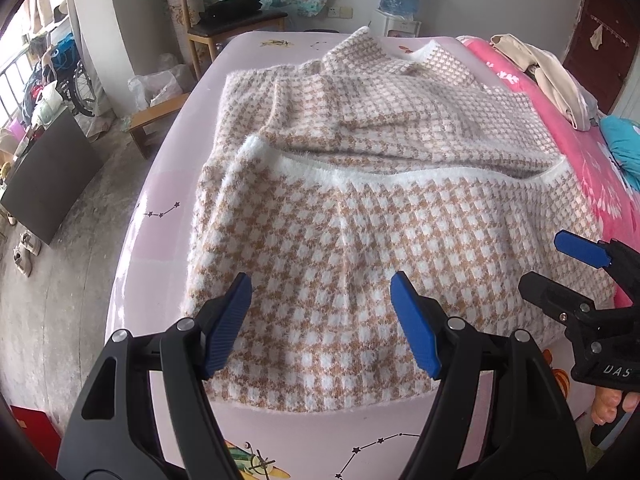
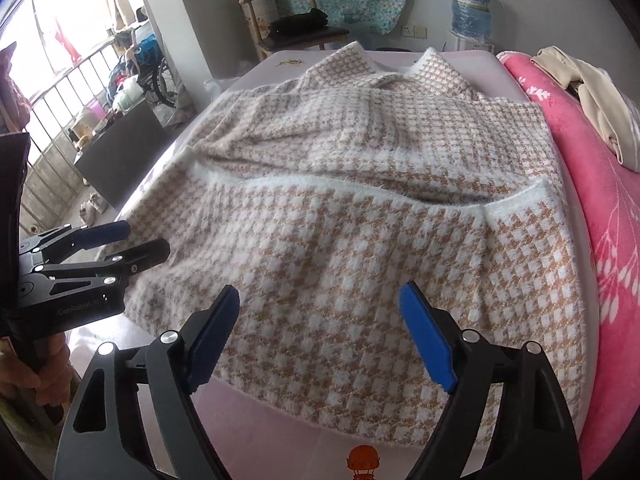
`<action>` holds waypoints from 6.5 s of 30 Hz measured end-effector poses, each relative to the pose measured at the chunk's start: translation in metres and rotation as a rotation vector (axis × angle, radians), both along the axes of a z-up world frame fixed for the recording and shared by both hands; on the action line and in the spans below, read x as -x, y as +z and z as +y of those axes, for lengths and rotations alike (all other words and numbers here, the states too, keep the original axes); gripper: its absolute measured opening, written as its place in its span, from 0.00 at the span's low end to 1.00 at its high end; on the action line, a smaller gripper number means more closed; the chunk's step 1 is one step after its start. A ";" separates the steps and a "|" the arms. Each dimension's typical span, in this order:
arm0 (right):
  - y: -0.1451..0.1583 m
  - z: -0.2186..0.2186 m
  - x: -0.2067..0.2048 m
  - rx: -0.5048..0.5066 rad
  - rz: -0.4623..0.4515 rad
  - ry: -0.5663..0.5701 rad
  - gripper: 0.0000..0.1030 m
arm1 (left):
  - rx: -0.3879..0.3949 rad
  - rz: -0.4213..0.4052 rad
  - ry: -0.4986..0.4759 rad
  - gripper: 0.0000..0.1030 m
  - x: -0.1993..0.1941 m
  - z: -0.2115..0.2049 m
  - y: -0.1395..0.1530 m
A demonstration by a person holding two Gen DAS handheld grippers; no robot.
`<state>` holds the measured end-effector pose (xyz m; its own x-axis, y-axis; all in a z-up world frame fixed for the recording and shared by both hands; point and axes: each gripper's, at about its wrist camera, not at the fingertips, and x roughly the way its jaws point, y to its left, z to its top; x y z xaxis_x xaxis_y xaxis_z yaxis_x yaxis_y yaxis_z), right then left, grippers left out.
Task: Fold large clothes
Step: 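Move both open grippers across the coat toward its collar end, then close both grippers on the white collar edge of the coat, then lift the held collar edge and fold it over the coat toward the hem, then open both grippers and release the folded collar onto the coat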
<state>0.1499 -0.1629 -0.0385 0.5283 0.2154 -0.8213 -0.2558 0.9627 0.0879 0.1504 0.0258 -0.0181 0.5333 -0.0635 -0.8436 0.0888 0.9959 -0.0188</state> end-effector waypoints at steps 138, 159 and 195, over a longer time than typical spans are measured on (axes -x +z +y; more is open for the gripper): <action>0.001 -0.027 -0.301 0.011 0.109 0.214 0.44 | 0.019 0.058 -0.351 0.28 -0.306 -0.084 -0.001; -0.009 -0.044 -0.231 0.117 0.077 0.105 0.50 | -0.186 -0.022 -0.514 0.39 -0.224 -0.098 -0.010; -0.007 -0.040 -0.007 -0.047 0.103 -0.109 0.87 | -0.131 0.097 -0.094 0.85 -0.038 -0.020 -0.017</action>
<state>0.1571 -0.2025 -0.0451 0.4645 0.2011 -0.8625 -0.1374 0.9785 0.1541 0.1889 0.0061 -0.0353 0.4456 0.0050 -0.8952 0.1853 0.9778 0.0977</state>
